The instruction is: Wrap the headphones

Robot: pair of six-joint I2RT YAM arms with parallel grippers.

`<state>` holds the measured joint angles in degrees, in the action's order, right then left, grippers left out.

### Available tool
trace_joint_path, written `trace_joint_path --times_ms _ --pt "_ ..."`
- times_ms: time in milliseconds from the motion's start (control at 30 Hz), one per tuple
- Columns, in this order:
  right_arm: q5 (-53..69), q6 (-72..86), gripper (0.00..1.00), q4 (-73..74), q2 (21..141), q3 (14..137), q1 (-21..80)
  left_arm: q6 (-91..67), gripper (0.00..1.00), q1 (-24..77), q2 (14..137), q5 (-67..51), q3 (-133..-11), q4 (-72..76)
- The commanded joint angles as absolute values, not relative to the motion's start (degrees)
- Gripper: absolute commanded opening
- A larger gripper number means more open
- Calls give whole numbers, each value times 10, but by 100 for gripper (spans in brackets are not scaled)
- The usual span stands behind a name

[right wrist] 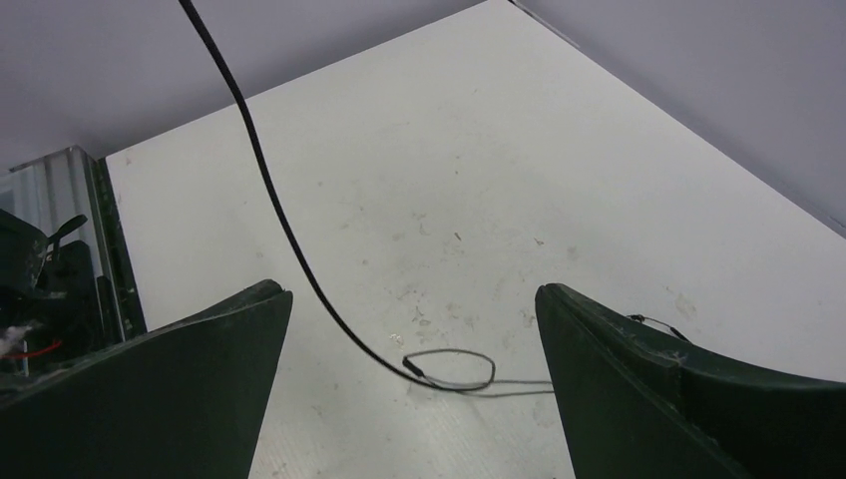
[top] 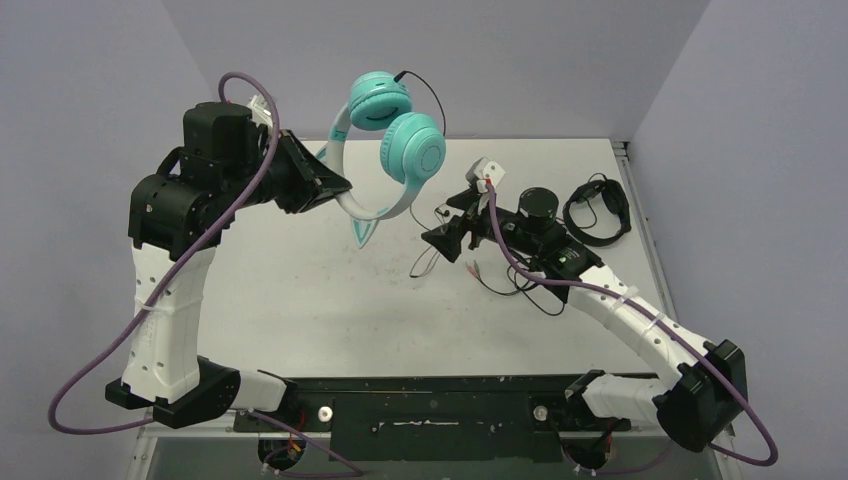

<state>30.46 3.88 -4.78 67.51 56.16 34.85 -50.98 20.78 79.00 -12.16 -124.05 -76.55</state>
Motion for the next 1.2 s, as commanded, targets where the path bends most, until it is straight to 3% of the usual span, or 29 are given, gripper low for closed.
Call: trace_joint_path --times_ms 0,133,200,333,433,500,767,1167 --pt "348 31 96 -138 699 580 360 -573 0 204 779 -217 -1257 -675" --pt "352 31 89 -142 729 599 371 -591 0 203 762 -232 -1232 -643" --pt "343 37 79 -153 739 599 377 -602 0 202 759 -244 -1221 -628" --pt "360 63 46 -160 756 600 381 -613 0 201 758 -252 -1217 -609" --pt "355 89 13 -158 757 591 401 -622 0 201 758 -255 -1213 -589" --pt "338 113 3 -156 750 578 428 -633 0 201 758 -255 -1205 -573" --pt "240 196 4 -130 665 534 548 -642 0 186 720 -127 -1101 -522" --pt "241 207 7 168 661 706 592 -604 0 182 722 117 -1013 -569"
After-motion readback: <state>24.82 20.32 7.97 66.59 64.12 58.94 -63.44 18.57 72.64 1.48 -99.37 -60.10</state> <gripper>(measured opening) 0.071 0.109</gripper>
